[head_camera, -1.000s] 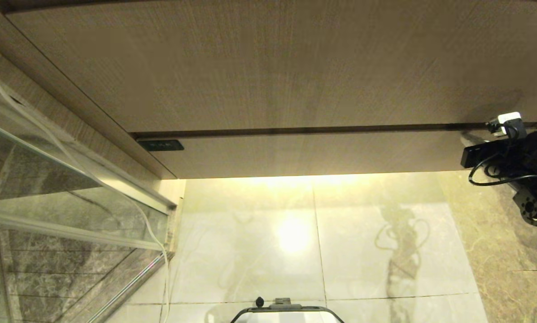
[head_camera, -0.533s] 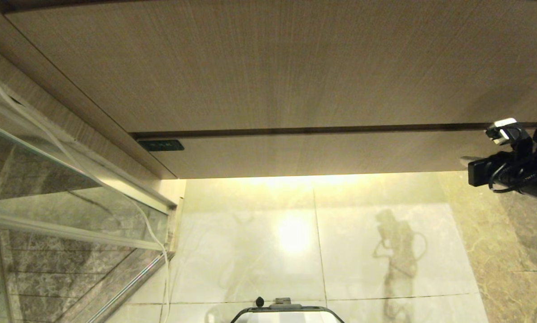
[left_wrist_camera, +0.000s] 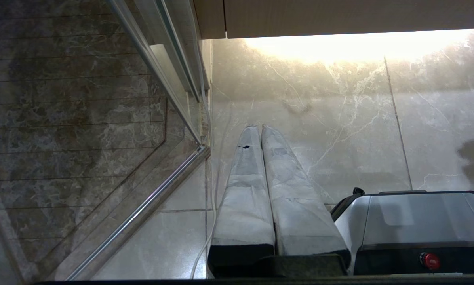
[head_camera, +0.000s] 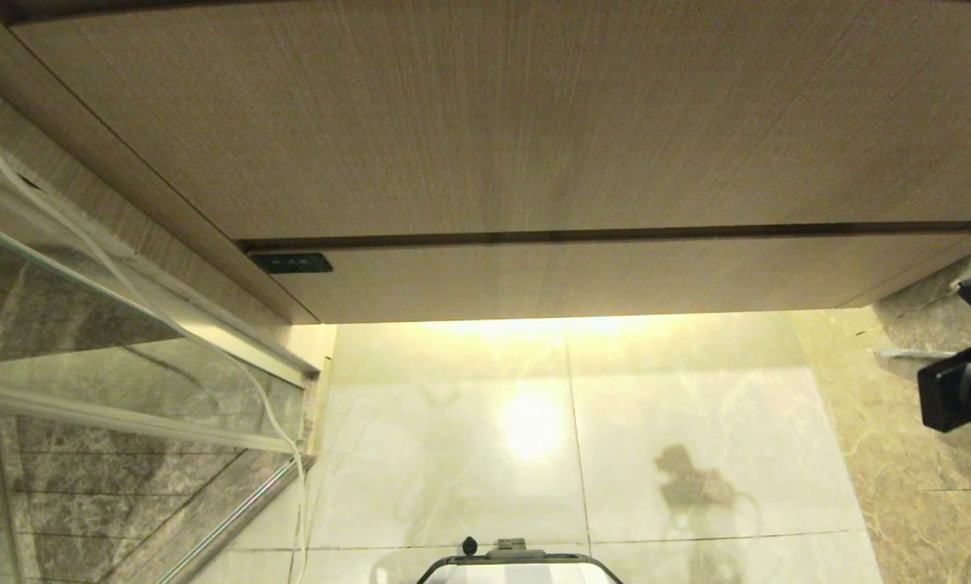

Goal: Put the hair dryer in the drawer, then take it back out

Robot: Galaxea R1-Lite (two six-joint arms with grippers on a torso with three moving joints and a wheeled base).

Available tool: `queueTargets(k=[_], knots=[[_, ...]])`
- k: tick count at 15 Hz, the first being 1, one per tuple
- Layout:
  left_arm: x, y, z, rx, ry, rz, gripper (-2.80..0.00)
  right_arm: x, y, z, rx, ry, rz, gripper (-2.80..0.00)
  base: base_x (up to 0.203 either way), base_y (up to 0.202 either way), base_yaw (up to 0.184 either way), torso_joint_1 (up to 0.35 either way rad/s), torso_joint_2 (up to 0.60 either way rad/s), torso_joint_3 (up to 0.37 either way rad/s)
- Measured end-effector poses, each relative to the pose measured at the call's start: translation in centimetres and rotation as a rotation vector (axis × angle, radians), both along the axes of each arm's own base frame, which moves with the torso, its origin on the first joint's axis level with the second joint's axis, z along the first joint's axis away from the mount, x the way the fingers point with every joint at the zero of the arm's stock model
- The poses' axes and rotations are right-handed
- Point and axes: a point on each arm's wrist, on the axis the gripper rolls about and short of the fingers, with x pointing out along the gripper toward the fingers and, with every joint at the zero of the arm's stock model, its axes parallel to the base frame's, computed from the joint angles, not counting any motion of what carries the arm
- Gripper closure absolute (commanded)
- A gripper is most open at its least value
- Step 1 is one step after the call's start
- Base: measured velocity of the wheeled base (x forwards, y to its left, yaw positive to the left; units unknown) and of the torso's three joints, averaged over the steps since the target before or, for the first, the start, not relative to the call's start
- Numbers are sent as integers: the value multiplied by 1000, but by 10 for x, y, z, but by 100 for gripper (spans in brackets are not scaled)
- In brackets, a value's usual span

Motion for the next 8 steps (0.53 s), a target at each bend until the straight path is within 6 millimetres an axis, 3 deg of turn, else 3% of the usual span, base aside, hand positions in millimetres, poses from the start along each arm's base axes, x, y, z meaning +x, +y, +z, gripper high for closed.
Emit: queueTargets(k=[5,8], knots=[[0,0,0,0,0,0,0,-87,29,-7,42,26,60,0,0,0,0,0,0,0],[0,0,0,0,0,0,0,-142,37,-30,104,3,102,0,0,0,0,0,0,0]])
